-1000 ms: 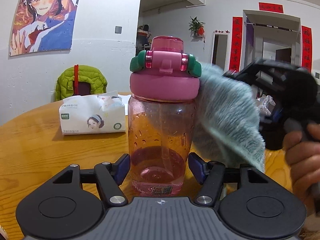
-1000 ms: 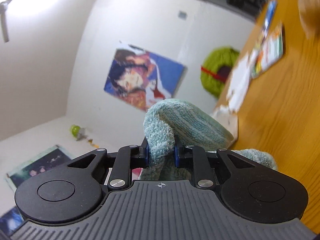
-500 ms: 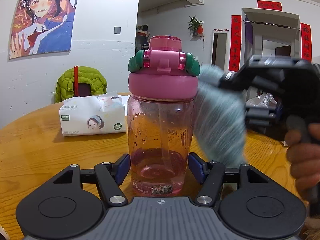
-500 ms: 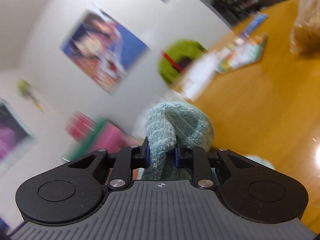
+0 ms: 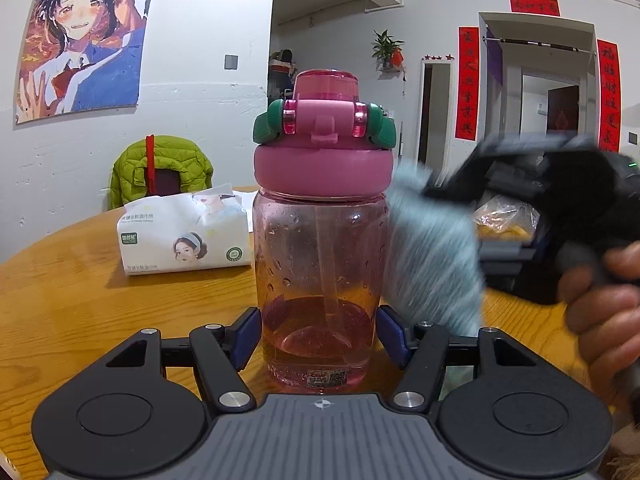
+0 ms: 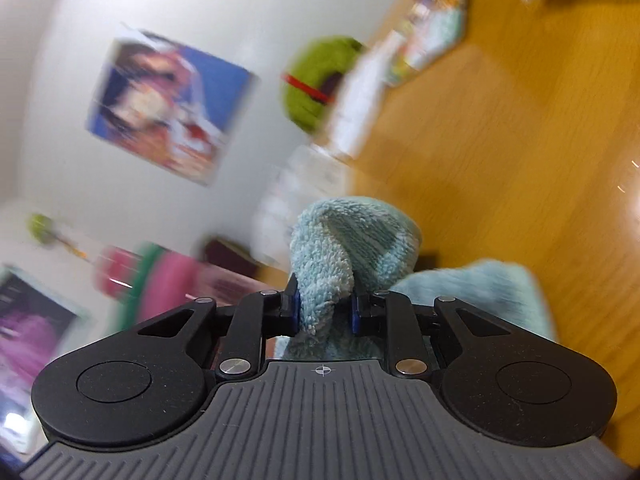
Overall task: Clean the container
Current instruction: 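Grip the pink bottle with the left gripper and wipe its side with the towel, then rub the towel up and down the bottle side with the right gripper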
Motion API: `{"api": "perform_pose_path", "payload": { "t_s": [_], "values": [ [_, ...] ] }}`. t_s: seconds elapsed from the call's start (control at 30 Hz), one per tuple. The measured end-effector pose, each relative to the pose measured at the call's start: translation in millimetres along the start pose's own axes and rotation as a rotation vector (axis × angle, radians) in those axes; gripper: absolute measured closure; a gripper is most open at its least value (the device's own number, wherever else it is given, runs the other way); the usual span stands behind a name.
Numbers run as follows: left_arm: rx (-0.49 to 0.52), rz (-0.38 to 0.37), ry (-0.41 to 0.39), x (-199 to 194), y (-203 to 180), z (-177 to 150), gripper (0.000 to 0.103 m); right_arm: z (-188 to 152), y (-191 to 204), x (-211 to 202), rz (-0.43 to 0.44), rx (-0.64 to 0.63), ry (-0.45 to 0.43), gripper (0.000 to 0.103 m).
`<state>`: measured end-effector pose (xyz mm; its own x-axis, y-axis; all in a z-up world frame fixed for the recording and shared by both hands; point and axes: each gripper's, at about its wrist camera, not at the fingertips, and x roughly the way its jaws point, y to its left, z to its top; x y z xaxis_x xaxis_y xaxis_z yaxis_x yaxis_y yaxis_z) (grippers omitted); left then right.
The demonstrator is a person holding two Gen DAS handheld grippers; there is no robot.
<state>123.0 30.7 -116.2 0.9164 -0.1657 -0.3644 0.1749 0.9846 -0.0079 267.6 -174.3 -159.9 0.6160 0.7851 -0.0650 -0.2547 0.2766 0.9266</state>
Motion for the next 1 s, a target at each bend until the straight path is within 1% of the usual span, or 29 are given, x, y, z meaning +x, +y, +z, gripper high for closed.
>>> {"api": "perform_pose_path", "payload": {
  "t_s": [0.07, 0.1, 0.2, 0.23, 0.33, 0.37, 0.43, 0.47, 0.5, 0.53, 0.6, 0.63, 0.87, 1.0],
  "values": [
    [0.001, 0.0, 0.0, -0.4, -0.4, -0.2, 0.043, 0.9, 6.9, -11.7, 0.124, -0.007, -0.044, 0.079],
    [0.002, 0.001, 0.001, -0.6, -0.6, -0.3, 0.043, 0.6, 5.3, -10.2, 0.133, 0.007, -0.038, 0.079],
    [0.005, 0.003, 0.002, 0.0, -1.0, 0.3, 0.043, -0.9, -4.4, 0.7, 0.113, 0.068, 0.004, 0.079],
    [0.007, 0.004, 0.002, 1.3, -0.8, 2.0, 0.043, -0.8, -9.7, 5.7, 0.066, 0.085, 0.028, 0.079],
    [0.006, 0.004, 0.002, 1.9, -0.7, 1.8, 0.043, -0.4, -26.1, 21.5, -0.122, 0.124, 0.112, 0.079],
    [0.005, 0.005, 0.003, 1.7, -0.7, 2.0, 0.043, -0.8, -25.7, 21.9, -0.139, 0.118, 0.118, 0.078],
    [-0.002, 0.007, 0.007, 0.8, -1.3, 2.8, 0.043, -1.4, -22.4, 20.1, -0.139, 0.098, 0.114, 0.078],
    [-0.01, 0.012, 0.007, -1.2, -2.3, 3.8, 0.037, -1.7, -20.7, 19.2, -0.138, 0.088, 0.112, 0.077],
    [-0.018, 0.021, 0.007, -3.3, -3.5, 4.8, 0.027, -2.0, -19.0, 18.3, -0.138, 0.078, 0.109, 0.077],
    [-0.025, 0.043, 0.009, -6.1, -5.8, 5.8, 0.023, -2.3, -17.3, 17.4, -0.138, 0.068, 0.107, 0.077],
    [-0.035, 0.093, 0.023, -10.1, -10.2, 7.2, 0.023, -3.0, -14.0, 15.5, -0.137, 0.048, 0.103, 0.077],
    [-0.04, 0.097, 0.027, -11.2, -11.5, 7.8, 0.023, -3.3, -12.3, 14.6, -0.137, 0.038, 0.101, 0.077],
    [0.005, 0.0, -0.02, -12.4, -17.6, 5.1, 0.025, -5.5, -0.5, 8.2, -0.135, -0.031, 0.085, 0.077],
    [-0.014, 0.005, -0.025, -10.3, -10.8, 6.1, 0.026, -6.7, 6.2, 4.5, -0.134, -0.071, 0.077, 0.077]
  ]
}}
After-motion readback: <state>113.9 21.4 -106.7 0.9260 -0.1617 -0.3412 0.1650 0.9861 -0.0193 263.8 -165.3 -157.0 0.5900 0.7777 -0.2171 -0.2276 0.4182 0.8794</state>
